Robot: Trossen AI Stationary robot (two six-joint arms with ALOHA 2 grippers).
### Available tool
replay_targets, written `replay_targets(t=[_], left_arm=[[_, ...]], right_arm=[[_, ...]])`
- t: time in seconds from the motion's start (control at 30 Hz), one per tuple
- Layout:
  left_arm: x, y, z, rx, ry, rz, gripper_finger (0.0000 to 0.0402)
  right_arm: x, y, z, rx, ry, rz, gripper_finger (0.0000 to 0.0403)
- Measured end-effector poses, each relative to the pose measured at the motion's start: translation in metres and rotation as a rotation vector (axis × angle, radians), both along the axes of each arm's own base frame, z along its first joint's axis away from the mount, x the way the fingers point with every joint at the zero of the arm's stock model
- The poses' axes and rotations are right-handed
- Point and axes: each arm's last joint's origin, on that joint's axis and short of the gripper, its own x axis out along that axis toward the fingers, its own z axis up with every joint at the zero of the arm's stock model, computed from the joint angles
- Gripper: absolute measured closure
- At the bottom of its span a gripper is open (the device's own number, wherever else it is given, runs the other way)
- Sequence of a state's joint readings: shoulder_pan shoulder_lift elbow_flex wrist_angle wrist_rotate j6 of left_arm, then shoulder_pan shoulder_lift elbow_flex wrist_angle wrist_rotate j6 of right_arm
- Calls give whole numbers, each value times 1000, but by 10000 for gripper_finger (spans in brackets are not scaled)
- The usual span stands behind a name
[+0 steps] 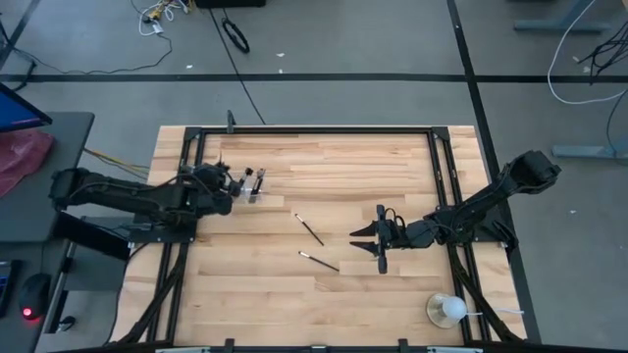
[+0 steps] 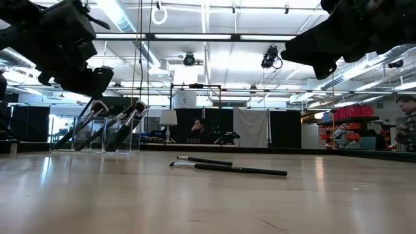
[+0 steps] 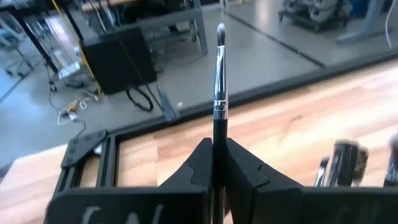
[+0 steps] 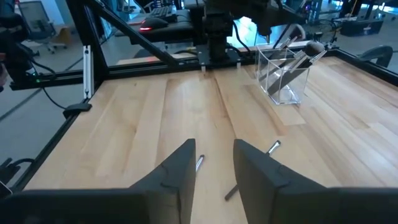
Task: Put items in baskets/containers
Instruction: Put the eyeshadow brush into the transparent organizer
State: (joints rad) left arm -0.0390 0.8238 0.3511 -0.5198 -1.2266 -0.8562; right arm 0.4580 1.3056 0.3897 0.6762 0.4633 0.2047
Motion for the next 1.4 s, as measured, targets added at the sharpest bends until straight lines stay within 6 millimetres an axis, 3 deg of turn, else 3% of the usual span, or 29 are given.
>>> replay_targets(t=[1.03, 1.17, 1.4], left_arm=[[-7, 9, -10, -265, -7, 16, 370], [-7, 10, -11, -289, -6, 14, 350], [-6, 8, -13, -355, 22, -36, 281]], right_arm=[[0, 0, 0, -3, 1, 1, 294], [0, 0, 0, -3, 1, 0, 294], [0, 0, 0, -3, 1, 1, 294]])
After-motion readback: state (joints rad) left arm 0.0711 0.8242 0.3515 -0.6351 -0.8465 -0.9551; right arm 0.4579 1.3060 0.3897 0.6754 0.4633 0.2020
